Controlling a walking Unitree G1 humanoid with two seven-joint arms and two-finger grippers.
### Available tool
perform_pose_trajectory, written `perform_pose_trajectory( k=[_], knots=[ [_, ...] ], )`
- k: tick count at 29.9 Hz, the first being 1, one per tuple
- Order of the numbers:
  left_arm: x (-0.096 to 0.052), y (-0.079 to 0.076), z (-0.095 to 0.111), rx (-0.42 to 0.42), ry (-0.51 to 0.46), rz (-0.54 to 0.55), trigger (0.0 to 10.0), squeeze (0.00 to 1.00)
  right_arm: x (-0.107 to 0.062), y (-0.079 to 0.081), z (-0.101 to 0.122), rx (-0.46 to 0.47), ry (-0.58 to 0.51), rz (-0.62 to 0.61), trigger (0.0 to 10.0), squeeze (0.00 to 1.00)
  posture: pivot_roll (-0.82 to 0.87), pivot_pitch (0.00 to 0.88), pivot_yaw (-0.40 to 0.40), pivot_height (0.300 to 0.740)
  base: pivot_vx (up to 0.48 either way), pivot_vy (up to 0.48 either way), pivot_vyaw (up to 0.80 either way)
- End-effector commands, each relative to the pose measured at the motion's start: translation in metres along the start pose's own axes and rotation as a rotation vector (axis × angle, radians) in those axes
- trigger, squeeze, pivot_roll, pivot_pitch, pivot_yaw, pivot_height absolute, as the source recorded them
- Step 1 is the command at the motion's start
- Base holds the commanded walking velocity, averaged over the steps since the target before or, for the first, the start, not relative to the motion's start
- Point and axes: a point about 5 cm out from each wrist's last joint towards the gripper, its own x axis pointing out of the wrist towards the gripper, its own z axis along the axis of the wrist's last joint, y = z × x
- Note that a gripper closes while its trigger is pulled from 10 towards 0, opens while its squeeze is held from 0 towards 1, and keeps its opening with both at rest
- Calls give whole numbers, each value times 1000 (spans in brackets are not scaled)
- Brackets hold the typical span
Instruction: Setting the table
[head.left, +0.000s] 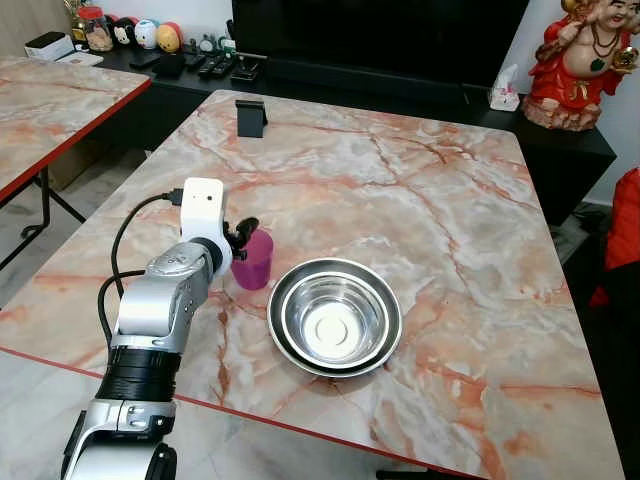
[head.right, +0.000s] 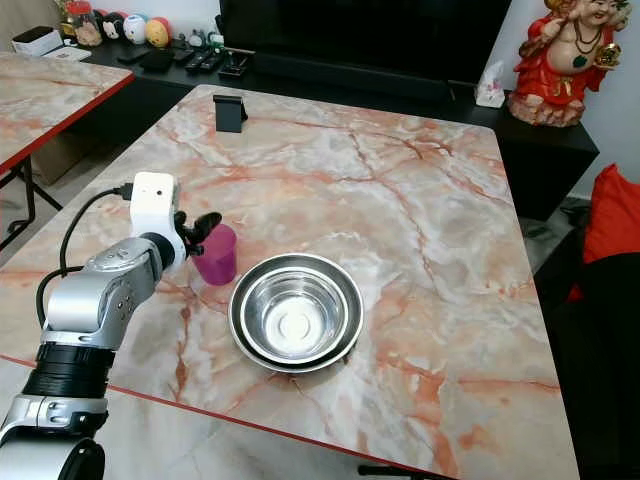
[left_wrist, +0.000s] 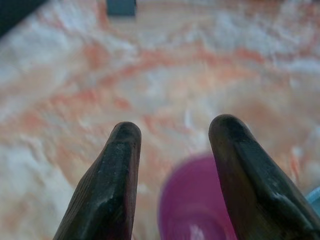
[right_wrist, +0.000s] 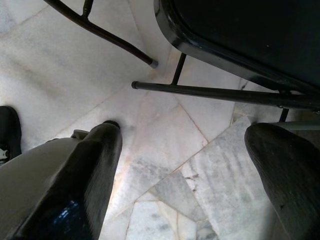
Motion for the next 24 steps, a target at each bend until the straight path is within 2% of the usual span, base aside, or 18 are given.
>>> perform_pose_trajectory(
  k=[1,2,3,4,6,7,9,17,21,24],
  knots=[
    [-4,3,14,6,-95,28,10000,0,0,-4,1,-6,3,-9,10000,0,94,0,-76,740,0,0,0],
    [-6,4,19,78,-142,29,10000,0,0,-4,1,-7,3,-9,10000,0,92,0,-74,740,0,0,0],
    [-6,4,19,78,-142,29,10000,0,0,-4,1,-7,3,-9,10000,0,92,0,-74,740,0,0,0],
    [-9,3,21,201,-198,39,10000,0,0,-4,0,-5,3,-10,10000,0,92,0,-74,740,0,0,0],
    [-11,1,22,246,-228,35,10000,0,0,-4,0,-4,2,-11,10000,0,93,0,-75,740,0,0,0],
    [-14,1,21,222,-267,49,10000,0,0,-4,1,-4,2,-11,10000,0,93,0,-75,740,0,0,0],
    [-18,3,17,287,-317,91,10000,0,0,-4,1,-4,2,-12,10000,0,92,0,-74,740,0,0,0],
    [-32,7,0,277,-393,149,10000,0,-1,-5,0,-2,0,-16,10000,0,91,0,-75,740,0,0,0],
    [-39,11,-7,244,-422,202,10000,0,-1,-5,0,0,-1,-20,10000,0,88,0,-73,740,0,0,0],
    [-43,11,-11,258,-446,227,10000,0,-1,-6,0,1,-1,-26,10000,0,88,0,-74,740,0,0,0]
  ],
)
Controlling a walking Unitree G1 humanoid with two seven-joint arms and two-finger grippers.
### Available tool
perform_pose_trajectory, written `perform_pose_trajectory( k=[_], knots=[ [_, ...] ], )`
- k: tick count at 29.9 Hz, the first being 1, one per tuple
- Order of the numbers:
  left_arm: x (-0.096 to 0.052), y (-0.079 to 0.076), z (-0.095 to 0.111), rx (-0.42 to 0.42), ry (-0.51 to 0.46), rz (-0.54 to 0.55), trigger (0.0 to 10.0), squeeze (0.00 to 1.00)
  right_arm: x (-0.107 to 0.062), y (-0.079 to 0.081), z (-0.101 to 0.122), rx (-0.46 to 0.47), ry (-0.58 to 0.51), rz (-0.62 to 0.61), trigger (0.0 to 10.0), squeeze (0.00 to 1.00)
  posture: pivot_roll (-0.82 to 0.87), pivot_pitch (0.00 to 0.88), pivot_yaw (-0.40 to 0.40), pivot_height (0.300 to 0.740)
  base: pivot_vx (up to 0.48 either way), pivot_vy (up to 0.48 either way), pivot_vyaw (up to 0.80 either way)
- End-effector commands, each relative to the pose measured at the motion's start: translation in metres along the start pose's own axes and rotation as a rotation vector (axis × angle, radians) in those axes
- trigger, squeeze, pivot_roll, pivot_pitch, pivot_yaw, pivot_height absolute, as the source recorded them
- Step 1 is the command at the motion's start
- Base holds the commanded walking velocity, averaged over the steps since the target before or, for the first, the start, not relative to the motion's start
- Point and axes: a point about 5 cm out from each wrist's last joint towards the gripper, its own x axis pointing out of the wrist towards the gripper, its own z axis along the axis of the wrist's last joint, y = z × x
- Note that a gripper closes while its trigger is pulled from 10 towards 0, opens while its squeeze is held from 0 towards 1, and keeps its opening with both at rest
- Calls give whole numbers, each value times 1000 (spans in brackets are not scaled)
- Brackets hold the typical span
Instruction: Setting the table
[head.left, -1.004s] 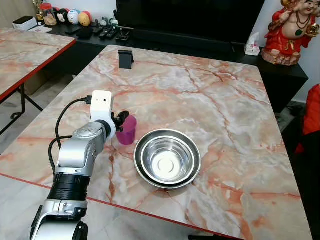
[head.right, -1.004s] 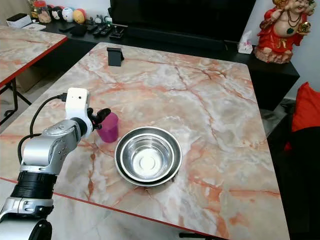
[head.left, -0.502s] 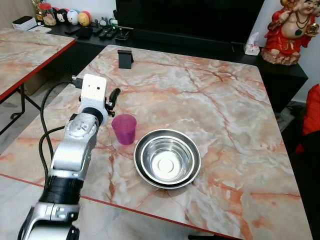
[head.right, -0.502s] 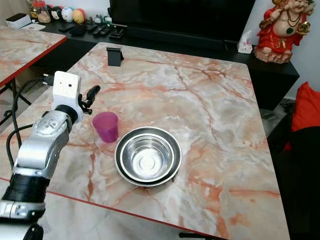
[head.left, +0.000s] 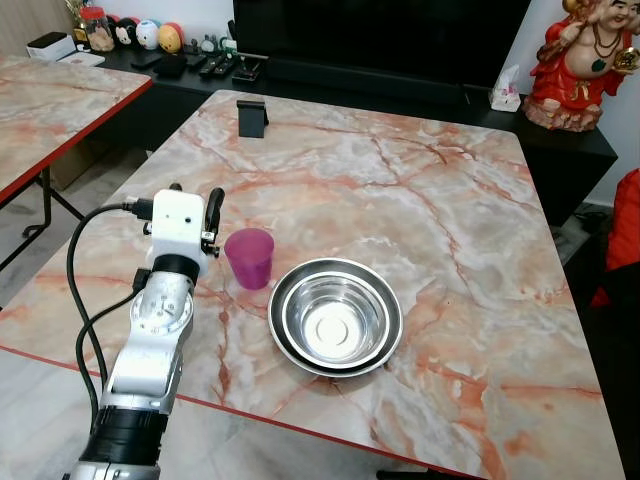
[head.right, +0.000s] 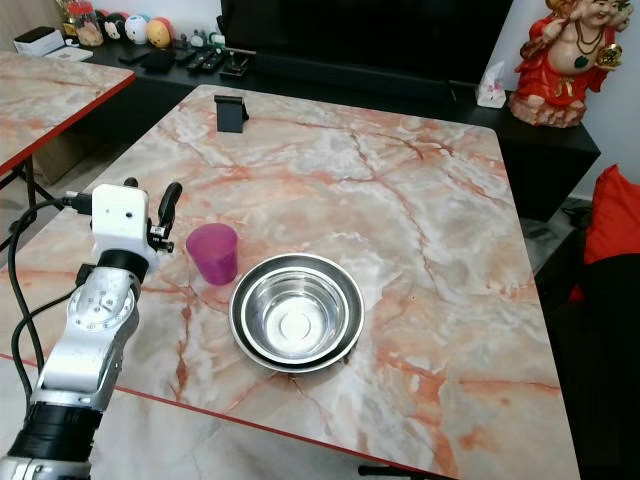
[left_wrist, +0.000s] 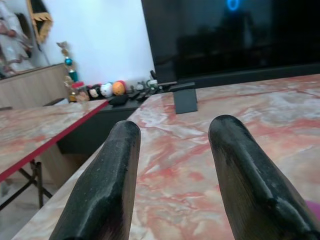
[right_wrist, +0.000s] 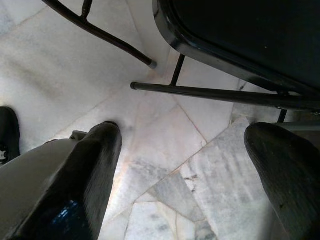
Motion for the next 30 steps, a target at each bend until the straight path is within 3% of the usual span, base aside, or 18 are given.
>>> perform_pose_trajectory(
  k=[1,8,15,30],
  knots=[
    [-1,1,8,15,-50,25,10000,0,-1,-6,0,0,0,-20,10000,0,88,0,-74,740,0,0,0],
    [-3,4,4,21,-62,43,10000,0,-1,-6,0,10,0,-35,10000,0,84,0,-70,740,0,0,0],
    [-1,4,6,20,-83,38,10000,0,-1,-6,-8,212,17,-94,10000,0,72,0,-62,740,0,0,0],
    [3,1,7,-4,-98,24,10000,0,-1,-5,-9,213,30,-110,10000,0,49,0,-44,740,0,0,0]
  ],
)
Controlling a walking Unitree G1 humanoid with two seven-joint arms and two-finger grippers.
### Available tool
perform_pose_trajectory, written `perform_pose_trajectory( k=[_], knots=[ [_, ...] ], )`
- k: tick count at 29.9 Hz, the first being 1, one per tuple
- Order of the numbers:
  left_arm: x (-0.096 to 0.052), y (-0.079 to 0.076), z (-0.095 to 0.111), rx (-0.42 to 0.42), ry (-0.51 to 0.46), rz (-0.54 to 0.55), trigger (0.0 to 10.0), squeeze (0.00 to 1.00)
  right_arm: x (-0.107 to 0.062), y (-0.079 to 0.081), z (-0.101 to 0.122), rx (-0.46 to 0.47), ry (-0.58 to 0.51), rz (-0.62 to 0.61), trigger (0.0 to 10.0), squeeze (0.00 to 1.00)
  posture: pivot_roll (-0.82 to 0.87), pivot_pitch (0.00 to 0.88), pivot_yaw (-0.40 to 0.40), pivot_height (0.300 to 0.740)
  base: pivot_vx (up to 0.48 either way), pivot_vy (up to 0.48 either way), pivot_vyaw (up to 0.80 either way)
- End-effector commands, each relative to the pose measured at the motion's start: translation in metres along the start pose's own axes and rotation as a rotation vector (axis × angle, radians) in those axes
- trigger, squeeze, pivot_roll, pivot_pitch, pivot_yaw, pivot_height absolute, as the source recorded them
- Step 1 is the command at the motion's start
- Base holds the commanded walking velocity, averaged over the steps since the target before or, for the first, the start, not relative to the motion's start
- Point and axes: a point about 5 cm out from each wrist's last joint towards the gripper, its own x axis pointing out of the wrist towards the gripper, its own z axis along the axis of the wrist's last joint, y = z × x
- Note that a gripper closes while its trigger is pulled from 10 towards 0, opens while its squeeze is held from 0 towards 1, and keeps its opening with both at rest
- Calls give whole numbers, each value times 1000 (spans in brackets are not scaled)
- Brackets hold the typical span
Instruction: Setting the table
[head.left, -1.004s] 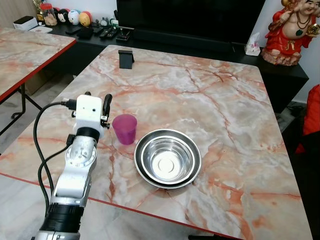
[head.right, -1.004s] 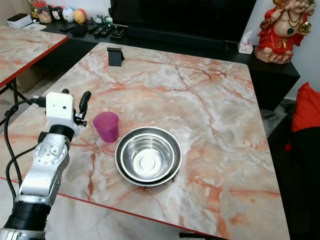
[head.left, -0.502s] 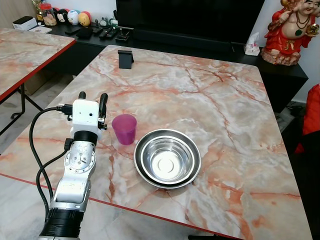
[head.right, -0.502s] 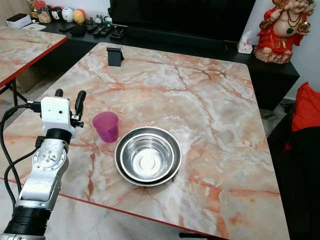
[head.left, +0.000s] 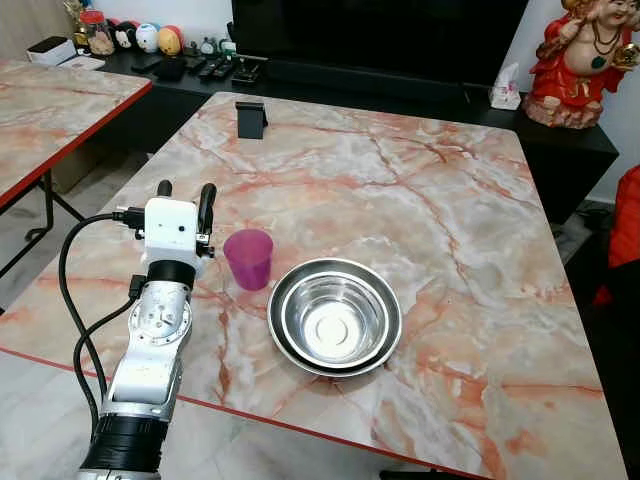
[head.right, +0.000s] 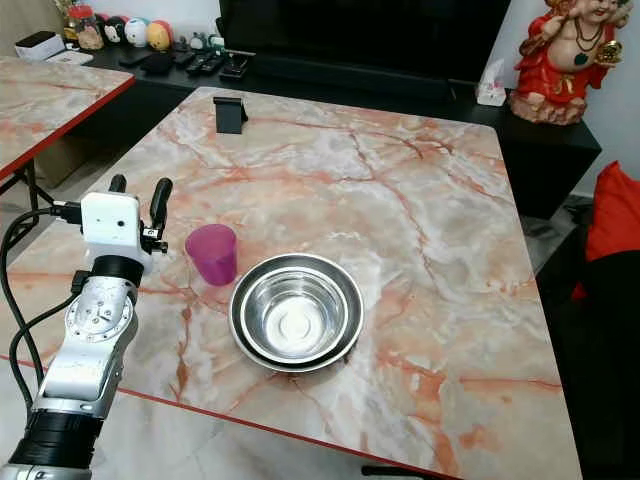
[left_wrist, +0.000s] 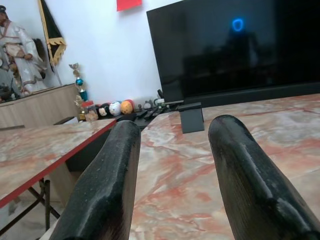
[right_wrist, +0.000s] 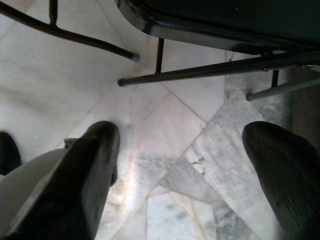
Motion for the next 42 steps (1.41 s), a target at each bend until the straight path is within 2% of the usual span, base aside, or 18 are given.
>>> perform_pose_trajectory(
  k=[1,15,25,42],
  knots=[
    [3,-2,3,-9,-18,-7,10000,0,0,-2,0,15,-3,-2,10000,0,55,0,-46,740,0,0,0],
    [2,3,3,-7,-17,14,10000,0,0,-1,-1,2,0,15,10000,0,67,0,-47,740,0,0,0],
    [2,-2,3,-16,-12,6,10000,0,0,-1,0,11,-3,17,10000,0,72,0,-38,740,0,0,0],
    [4,-4,4,-19,-9,-5,10000,0,0,1,0,23,-7,22,10000,0,63,0,-30,740,0,292,0]
  ],
)
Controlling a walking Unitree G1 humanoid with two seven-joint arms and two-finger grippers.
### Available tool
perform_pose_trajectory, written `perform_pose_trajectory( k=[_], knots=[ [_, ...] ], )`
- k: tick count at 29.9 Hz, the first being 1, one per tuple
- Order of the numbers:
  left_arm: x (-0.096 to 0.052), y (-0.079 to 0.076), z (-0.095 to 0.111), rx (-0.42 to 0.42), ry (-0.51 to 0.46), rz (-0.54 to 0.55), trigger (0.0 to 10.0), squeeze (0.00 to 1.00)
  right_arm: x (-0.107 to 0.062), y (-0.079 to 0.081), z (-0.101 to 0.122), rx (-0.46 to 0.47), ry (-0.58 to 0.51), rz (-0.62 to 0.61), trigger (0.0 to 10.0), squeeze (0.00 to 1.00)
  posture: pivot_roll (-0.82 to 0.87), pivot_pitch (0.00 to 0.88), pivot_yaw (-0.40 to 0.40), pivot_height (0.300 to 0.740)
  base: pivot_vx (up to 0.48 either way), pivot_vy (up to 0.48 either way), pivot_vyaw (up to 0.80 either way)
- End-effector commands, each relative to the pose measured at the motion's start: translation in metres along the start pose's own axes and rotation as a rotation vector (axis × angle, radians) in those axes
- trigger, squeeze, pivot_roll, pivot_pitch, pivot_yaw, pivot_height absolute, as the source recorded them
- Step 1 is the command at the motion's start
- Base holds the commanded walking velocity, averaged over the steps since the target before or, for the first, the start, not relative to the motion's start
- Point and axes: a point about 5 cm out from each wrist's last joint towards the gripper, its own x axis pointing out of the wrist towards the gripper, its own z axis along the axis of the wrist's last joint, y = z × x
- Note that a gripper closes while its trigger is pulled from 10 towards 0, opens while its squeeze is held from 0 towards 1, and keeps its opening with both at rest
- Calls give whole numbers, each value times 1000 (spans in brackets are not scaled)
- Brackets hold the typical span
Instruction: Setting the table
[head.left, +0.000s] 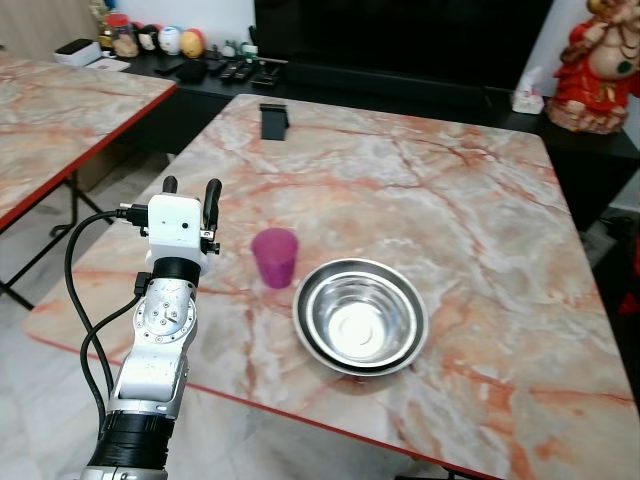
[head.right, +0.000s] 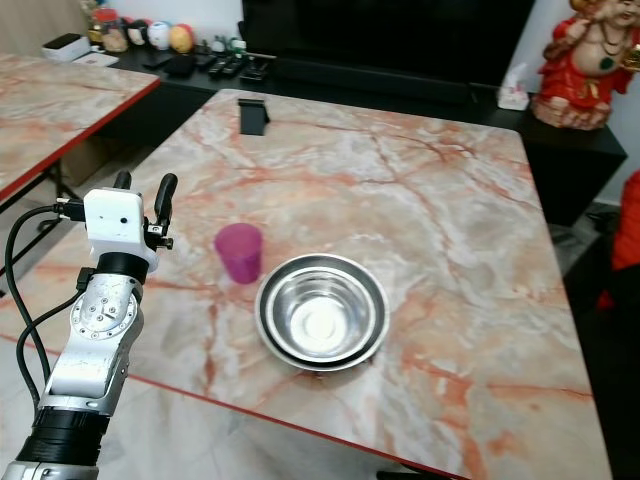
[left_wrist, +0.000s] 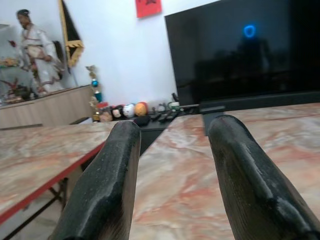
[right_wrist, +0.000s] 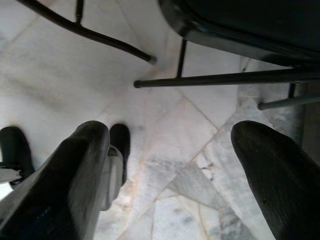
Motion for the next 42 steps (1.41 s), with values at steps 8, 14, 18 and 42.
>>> perform_pose_trajectory(
  k=[8,14,18,42],
  knots=[
    [2,-2,1,4,5,-10,10000,0,0,-1,1,16,-12,2,10000,0,70,0,-31,740,0,328,0],
    [2,-3,1,2,4,-7,10000,0,0,-1,2,18,-16,3,10000,0,72,0,-35,740,0,326,0],
    [2,-2,2,2,3,-2,10000,0,0,-1,2,17,-18,5,10000,0,77,0,-37,740,0,326,0],
    [-1,-11,2,-19,7,-21,10000,0,0,-1,2,0,-21,15,10000,0,79,0,-35,740,0,328,0]
  ],
)
